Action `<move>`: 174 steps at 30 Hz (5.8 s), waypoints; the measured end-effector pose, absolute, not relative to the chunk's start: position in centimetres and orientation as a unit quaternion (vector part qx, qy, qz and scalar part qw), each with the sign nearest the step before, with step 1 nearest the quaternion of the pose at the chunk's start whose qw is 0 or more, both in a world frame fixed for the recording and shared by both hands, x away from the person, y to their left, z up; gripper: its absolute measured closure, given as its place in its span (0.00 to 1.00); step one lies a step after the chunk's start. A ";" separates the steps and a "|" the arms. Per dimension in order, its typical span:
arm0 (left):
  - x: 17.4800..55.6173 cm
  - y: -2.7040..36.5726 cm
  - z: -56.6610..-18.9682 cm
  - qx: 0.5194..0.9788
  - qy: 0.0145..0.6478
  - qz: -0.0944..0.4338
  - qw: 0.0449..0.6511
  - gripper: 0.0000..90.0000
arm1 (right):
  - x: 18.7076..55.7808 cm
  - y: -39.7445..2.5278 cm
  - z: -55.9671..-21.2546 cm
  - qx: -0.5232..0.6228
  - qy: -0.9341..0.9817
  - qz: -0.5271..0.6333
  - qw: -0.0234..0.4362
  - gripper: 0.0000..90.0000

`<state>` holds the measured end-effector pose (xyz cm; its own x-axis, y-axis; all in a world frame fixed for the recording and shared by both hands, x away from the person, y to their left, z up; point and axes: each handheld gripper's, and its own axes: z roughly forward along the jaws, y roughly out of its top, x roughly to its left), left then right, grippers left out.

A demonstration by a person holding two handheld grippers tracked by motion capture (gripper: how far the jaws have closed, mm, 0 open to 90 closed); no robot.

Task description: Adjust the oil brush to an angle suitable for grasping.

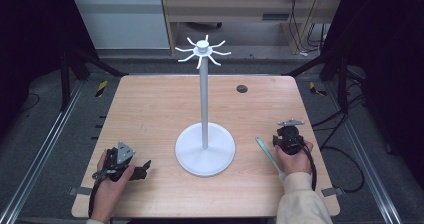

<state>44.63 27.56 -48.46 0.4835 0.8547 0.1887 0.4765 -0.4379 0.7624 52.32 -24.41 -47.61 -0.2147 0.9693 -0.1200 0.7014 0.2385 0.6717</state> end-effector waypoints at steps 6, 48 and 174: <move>44.6 27.5 -48.5 0.796 0.418 0.290 0.327 0.04 | 52.2 -23.9 -47.5 0.549 0.751 0.268 0.249 0.93; 44.6 27.5 -48.6 0.800 0.417 0.286 0.323 0.04 | 51.5 -21.0 -48.4 0.471 0.819 0.298 0.138 1.00; 44.6 27.8 -48.6 0.798 0.422 0.285 0.321 0.04 | 49.1 -20.0 -41.3 0.349 0.896 0.255 0.101 0.92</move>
<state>44.64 27.79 -48.65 0.4811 0.8573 0.1834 0.4910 -0.4368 0.7537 49.07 -20.03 -41.25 -0.7363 0.6766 -0.0026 0.5741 0.6268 0.5269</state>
